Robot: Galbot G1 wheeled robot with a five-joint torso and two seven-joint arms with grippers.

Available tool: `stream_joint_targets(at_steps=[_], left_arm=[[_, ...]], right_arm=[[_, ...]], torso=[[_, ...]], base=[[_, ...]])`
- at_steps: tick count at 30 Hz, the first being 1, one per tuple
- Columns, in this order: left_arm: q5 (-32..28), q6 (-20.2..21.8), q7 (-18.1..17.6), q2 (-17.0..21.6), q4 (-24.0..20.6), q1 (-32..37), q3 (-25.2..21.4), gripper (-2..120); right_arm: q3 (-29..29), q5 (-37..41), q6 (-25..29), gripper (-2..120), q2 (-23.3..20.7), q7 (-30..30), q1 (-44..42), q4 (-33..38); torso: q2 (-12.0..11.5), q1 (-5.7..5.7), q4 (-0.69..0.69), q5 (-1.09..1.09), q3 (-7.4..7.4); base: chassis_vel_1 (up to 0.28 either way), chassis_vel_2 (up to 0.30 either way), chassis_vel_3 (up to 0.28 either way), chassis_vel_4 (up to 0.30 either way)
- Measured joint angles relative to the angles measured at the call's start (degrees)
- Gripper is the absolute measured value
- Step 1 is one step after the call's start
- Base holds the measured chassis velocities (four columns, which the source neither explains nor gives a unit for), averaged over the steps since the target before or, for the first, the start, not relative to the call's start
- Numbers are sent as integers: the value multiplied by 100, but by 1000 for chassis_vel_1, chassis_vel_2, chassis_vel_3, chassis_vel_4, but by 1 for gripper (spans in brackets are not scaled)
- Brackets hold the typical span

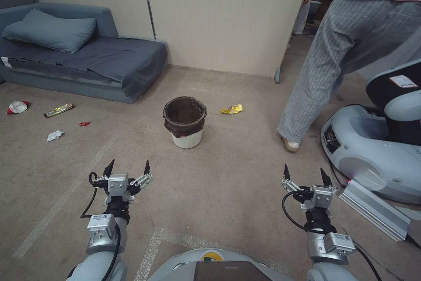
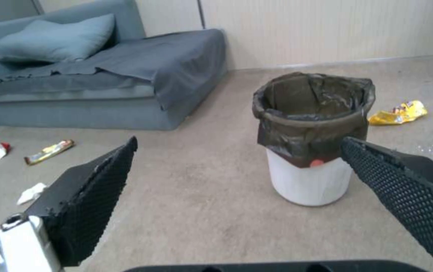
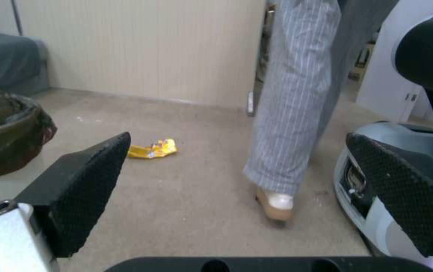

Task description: Pick up the trash bin, then pick up the garbage from the floor and place it into the trash bin.

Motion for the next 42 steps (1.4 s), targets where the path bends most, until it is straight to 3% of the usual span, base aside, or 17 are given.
stream_joint_targets(at_steps=[42], left_arm=[[-33, -14, 10, -7, -69, 39, -35, 100]], right_arm=[[-11, -21, 52, 100, 0, -9, -7, -24]], torso=[[0, -1, 1, 0, -1]], base=[[-124, 126, 124, -124]])
